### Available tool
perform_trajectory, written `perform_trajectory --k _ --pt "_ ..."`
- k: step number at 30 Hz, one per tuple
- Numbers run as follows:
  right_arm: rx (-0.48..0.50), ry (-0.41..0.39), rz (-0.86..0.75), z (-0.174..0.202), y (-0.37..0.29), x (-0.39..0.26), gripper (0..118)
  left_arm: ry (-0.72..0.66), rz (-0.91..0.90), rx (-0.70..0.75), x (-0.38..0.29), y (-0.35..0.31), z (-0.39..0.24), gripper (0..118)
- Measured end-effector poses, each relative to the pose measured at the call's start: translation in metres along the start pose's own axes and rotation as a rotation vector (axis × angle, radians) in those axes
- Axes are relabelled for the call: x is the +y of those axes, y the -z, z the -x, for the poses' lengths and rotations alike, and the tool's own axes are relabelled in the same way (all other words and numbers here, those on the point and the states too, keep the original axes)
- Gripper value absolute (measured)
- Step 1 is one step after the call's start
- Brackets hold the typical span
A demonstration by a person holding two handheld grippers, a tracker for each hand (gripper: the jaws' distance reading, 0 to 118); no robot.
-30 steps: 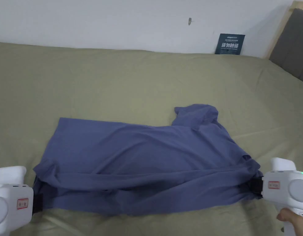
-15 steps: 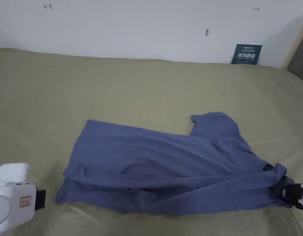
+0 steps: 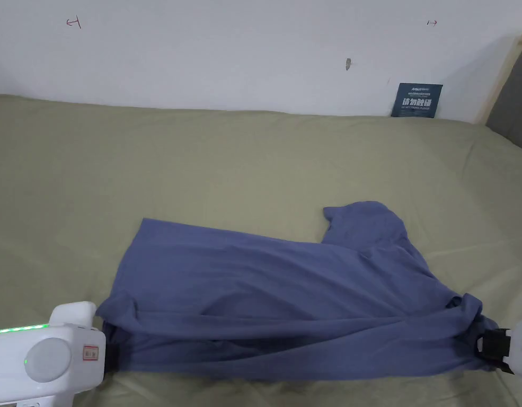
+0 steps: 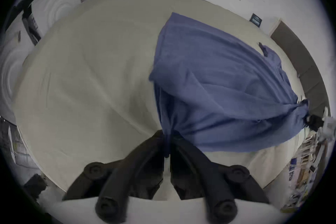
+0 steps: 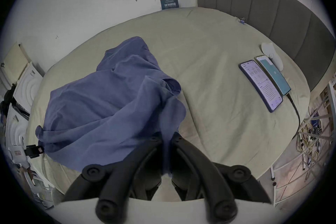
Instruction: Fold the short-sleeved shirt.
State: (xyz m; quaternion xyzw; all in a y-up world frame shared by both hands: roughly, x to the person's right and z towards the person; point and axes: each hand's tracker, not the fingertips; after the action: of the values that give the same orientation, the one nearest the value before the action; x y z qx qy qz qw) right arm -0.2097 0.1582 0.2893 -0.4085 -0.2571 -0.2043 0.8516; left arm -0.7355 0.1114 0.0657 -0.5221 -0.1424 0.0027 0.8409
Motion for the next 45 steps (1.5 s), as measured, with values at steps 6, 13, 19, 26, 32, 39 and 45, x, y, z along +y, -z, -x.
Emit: perform_trajectory --k 6,13,19,26,32,39,45 --pt "0.003 0.000 0.000 -0.002 -0.005 0.003 7 0.049 -0.025 0.011 -0.003 -0.017 0.002 6" --pt "0.001 -0.026 0.008 -0.012 -0.030 -0.005 7 0.054 -0.041 0.004 -0.033 -0.065 0.001 6" --pt "-0.045 -0.070 0.124 -0.033 -0.032 -0.045 7 0.044 0.027 0.042 -0.081 -0.062 0.006 6" --pt "-0.173 -0.170 0.183 -0.022 -0.011 -0.064 85 0.024 0.035 0.129 -0.089 -0.056 0.005 83" --pt "-0.101 -0.094 -0.021 -0.007 -0.057 -0.017 31 0.068 -0.150 0.024 -0.051 -0.108 -0.014 61" --pt "0.004 -0.113 -0.054 0.013 -0.015 0.028 0 0.117 -0.160 -0.028 -0.013 -0.078 -0.046 0" --pt "0.050 -0.151 -0.043 0.021 0.047 0.097 59 0.145 -0.117 -0.010 0.007 -0.050 -0.045 0"
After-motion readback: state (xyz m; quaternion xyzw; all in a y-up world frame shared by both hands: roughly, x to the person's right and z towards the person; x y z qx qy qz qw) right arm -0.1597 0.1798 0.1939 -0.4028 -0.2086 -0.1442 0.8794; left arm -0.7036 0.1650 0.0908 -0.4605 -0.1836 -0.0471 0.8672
